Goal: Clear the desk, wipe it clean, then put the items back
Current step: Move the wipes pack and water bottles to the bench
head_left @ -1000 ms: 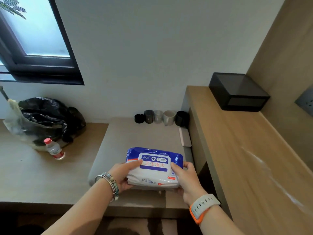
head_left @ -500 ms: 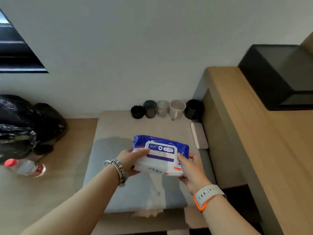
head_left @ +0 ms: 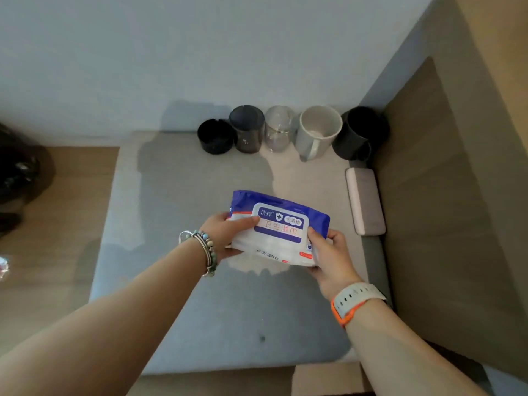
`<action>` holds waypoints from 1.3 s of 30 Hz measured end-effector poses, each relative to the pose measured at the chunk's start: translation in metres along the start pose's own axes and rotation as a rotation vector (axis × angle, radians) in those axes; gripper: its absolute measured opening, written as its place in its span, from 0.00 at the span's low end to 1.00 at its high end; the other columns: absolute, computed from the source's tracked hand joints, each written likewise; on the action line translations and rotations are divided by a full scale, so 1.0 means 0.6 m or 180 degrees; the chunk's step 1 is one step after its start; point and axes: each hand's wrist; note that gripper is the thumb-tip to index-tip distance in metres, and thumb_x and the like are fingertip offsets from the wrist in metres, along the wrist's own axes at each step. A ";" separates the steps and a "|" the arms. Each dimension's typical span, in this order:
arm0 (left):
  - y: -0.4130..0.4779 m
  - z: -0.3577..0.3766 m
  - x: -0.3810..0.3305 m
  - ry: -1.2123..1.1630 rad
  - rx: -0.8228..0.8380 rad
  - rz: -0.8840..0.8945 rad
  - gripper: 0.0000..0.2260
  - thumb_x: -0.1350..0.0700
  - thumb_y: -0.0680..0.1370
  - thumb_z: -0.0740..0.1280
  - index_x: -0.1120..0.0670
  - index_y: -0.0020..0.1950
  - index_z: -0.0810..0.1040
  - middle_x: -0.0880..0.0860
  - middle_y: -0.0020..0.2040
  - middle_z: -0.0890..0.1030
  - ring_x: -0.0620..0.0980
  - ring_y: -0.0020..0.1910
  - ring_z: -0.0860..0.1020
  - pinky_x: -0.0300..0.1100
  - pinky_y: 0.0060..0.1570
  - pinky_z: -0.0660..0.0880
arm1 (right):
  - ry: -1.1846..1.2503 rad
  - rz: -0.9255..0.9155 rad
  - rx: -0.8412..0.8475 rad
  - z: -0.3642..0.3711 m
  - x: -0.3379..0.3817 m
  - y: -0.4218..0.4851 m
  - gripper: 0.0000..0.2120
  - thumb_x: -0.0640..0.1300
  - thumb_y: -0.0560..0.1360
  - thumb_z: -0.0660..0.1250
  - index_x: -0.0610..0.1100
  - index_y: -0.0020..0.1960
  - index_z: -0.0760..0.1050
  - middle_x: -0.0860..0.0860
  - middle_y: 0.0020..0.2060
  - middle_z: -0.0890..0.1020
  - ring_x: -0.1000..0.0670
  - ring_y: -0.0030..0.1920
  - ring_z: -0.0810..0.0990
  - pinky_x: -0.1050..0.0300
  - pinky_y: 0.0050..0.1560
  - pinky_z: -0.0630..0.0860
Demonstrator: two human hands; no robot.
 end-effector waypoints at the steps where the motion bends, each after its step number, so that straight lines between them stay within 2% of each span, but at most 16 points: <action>1: 0.017 0.004 0.000 0.0023 -0.0016 -0.0023 0.16 0.59 0.71 0.73 0.55 0.56 0.73 0.57 0.52 0.81 0.55 0.49 0.80 0.51 0.48 0.78 | -0.0027 0.0006 -0.0016 -0.002 -0.004 0.018 0.14 0.47 0.76 0.67 0.48 0.58 0.66 0.47 0.47 0.82 0.48 0.45 0.83 0.54 0.41 0.80; 4: 0.062 0.013 -0.004 0.0119 -0.0034 -0.0036 0.19 0.59 0.71 0.73 0.57 0.59 0.72 0.57 0.52 0.81 0.54 0.47 0.81 0.49 0.44 0.79 | -0.0118 0.0015 -0.0036 -0.003 -0.012 0.060 0.12 0.48 0.76 0.67 0.49 0.55 0.66 0.48 0.47 0.82 0.49 0.44 0.83 0.55 0.40 0.79; 7: 0.095 0.020 -0.016 0.0331 -0.0075 -0.0038 0.19 0.59 0.71 0.73 0.56 0.59 0.73 0.56 0.52 0.81 0.56 0.49 0.81 0.52 0.48 0.79 | -0.0196 -0.0075 -0.0046 -0.001 -0.013 0.087 0.08 0.47 0.77 0.66 0.51 0.48 0.66 0.48 0.47 0.82 0.51 0.43 0.82 0.58 0.39 0.78; 9: 0.108 0.023 -0.026 0.0423 -0.0140 -0.0047 0.17 0.58 0.71 0.73 0.55 0.57 0.72 0.55 0.50 0.81 0.56 0.49 0.80 0.53 0.50 0.78 | -0.0267 -0.0088 -0.0057 -0.002 -0.010 0.098 0.08 0.47 0.77 0.66 0.51 0.48 0.66 0.48 0.47 0.82 0.50 0.44 0.82 0.59 0.38 0.77; 12: 0.116 0.025 -0.041 0.0377 -0.0234 0.0039 0.14 0.59 0.73 0.71 0.55 0.56 0.71 0.54 0.47 0.80 0.53 0.44 0.80 0.52 0.46 0.78 | -0.0393 -0.0039 -0.0124 -0.008 -0.006 0.106 0.07 0.45 0.75 0.68 0.48 0.48 0.69 0.46 0.48 0.82 0.48 0.45 0.82 0.57 0.40 0.79; 14: 0.120 0.026 -0.045 0.0315 -0.0340 0.0075 0.13 0.58 0.74 0.69 0.54 0.56 0.71 0.54 0.47 0.79 0.54 0.45 0.79 0.53 0.49 0.77 | -0.0456 -0.0070 -0.0193 -0.016 -0.006 0.109 0.07 0.43 0.74 0.69 0.45 0.46 0.71 0.44 0.48 0.83 0.47 0.46 0.82 0.56 0.41 0.79; 16: 0.120 0.031 -0.041 0.0418 -0.0458 0.0135 0.11 0.56 0.75 0.68 0.53 0.56 0.72 0.55 0.50 0.79 0.55 0.49 0.79 0.55 0.55 0.76 | -0.0448 0.0012 -0.0199 -0.026 -0.005 0.108 0.07 0.44 0.74 0.70 0.45 0.48 0.73 0.45 0.48 0.83 0.46 0.47 0.83 0.51 0.46 0.80; 20: 0.116 0.048 -0.002 0.0541 -0.1308 0.0447 0.21 0.52 0.75 0.68 0.56 0.66 0.70 0.55 0.60 0.74 0.57 0.57 0.75 0.52 0.59 0.73 | -0.0304 0.0236 -0.0376 -0.052 0.003 0.107 0.08 0.45 0.74 0.69 0.46 0.51 0.73 0.45 0.48 0.83 0.45 0.47 0.83 0.43 0.52 0.79; 22: 0.108 0.060 0.023 0.0307 -0.1717 0.0316 0.24 0.51 0.75 0.68 0.57 0.68 0.68 0.58 0.64 0.72 0.59 0.59 0.74 0.55 0.60 0.72 | -0.0118 0.0273 -0.0560 -0.067 0.006 0.105 0.08 0.44 0.74 0.69 0.46 0.52 0.73 0.44 0.48 0.82 0.44 0.47 0.82 0.42 0.52 0.79; 25: 0.102 0.083 0.050 0.0289 -0.2086 -0.0055 0.24 0.51 0.74 0.68 0.58 0.68 0.67 0.61 0.64 0.71 0.62 0.59 0.73 0.55 0.61 0.70 | 0.0421 0.0351 -0.0783 -0.084 0.009 0.106 0.12 0.43 0.74 0.69 0.44 0.56 0.73 0.44 0.49 0.81 0.43 0.48 0.81 0.44 0.49 0.79; 30: 0.103 0.107 0.053 0.0001 -0.1842 -0.0185 0.27 0.58 0.75 0.68 0.57 0.70 0.61 0.63 0.62 0.72 0.63 0.55 0.74 0.59 0.57 0.74 | 0.1372 0.0478 -0.0862 -0.087 0.016 0.113 0.10 0.44 0.77 0.65 0.42 0.56 0.71 0.42 0.54 0.80 0.47 0.44 0.80 0.52 0.40 0.76; 32: 0.104 0.108 0.045 0.0029 -0.1776 -0.0137 0.27 0.61 0.76 0.66 0.56 0.72 0.59 0.61 0.61 0.73 0.60 0.51 0.74 0.59 0.57 0.74 | 0.1489 0.0529 -0.0825 -0.083 0.018 0.116 0.15 0.45 0.77 0.65 0.41 0.61 0.70 0.42 0.55 0.79 0.46 0.46 0.80 0.52 0.39 0.76; 34: 0.106 0.107 0.034 0.0027 -0.1662 0.0016 0.27 0.62 0.76 0.65 0.54 0.73 0.59 0.60 0.60 0.74 0.59 0.51 0.75 0.57 0.58 0.74 | 0.1567 0.0571 -0.0743 -0.078 0.020 0.119 0.19 0.46 0.77 0.65 0.41 0.65 0.69 0.42 0.56 0.79 0.45 0.49 0.80 0.51 0.41 0.77; 36: 0.107 0.106 0.022 0.0068 -0.1503 0.0193 0.26 0.64 0.77 0.63 0.54 0.73 0.59 0.59 0.61 0.75 0.55 0.50 0.75 0.53 0.55 0.74 | 0.1563 0.0605 -0.0665 -0.075 0.025 0.123 0.19 0.46 0.77 0.65 0.42 0.66 0.69 0.42 0.57 0.79 0.44 0.51 0.80 0.48 0.48 0.78; 38: 0.110 0.105 0.008 0.0105 -0.1343 0.0358 0.25 0.64 0.77 0.63 0.56 0.73 0.60 0.57 0.63 0.75 0.52 0.49 0.74 0.48 0.51 0.74 | 0.1333 0.0665 -0.0637 -0.072 0.031 0.128 0.18 0.45 0.77 0.65 0.43 0.65 0.69 0.42 0.57 0.79 0.44 0.53 0.79 0.46 0.54 0.76; 39: 0.112 0.105 -0.001 0.0128 -0.1280 0.0426 0.24 0.64 0.78 0.63 0.56 0.72 0.61 0.56 0.63 0.74 0.51 0.49 0.74 0.47 0.50 0.73 | 0.1139 0.0719 -0.0623 -0.071 0.032 0.129 0.17 0.45 0.77 0.65 0.43 0.64 0.69 0.42 0.56 0.79 0.44 0.52 0.78 0.46 0.54 0.75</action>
Point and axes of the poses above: each hand's wrist, its own y-axis towards the middle knuckle, its own z-axis out of the palm, x = y × z
